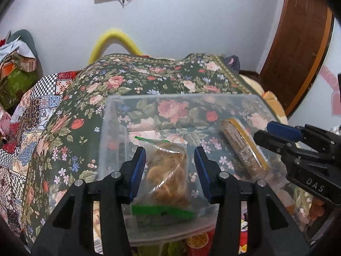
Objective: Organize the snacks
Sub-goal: 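Carry both snacks over the clear box and release them inside, then grasp the striped wafer pack with the left tool while the right tool grasps the white chip bag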
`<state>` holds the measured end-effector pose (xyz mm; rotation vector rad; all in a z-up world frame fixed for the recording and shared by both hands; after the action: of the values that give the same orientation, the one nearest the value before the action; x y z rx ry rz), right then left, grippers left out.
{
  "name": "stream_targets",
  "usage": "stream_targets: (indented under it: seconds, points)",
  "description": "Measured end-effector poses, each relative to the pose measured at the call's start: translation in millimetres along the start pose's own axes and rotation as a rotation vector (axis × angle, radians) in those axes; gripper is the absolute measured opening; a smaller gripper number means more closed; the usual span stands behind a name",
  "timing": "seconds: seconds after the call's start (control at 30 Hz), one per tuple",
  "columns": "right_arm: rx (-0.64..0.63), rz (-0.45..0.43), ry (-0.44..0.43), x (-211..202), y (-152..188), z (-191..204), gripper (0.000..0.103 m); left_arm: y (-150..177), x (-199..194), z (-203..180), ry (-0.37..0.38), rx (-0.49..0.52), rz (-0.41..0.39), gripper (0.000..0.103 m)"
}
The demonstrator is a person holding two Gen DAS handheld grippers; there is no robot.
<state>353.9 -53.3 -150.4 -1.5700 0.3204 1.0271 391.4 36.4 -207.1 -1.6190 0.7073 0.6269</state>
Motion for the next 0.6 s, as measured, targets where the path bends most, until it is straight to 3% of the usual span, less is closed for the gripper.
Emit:
stream_targets:
  seconds: [0.33, 0.6]
  points:
    - [0.011, -0.077, -0.020, -42.3, -8.6, -0.3, 0.037, -11.4, -68.5, 19.9, -0.018, 0.009, -0.108, 0.048]
    - [0.021, -0.134, 0.010, -74.9, 3.6, -8.1, 0.045, 13.2, -88.9, 47.9, -0.050, -0.010, -0.090, 0.051]
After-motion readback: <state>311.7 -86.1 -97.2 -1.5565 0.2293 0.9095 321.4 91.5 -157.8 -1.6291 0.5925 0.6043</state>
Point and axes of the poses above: each gripper's, at about its wrist camera, not at the fingertips, and x roughly the way its jaws point, z to its left, y to its underside, the point moved 9 cm from there along x, roughly the way its jaws point, and after that the axes turned 4 degrees about -x, right-handed, at the moved point
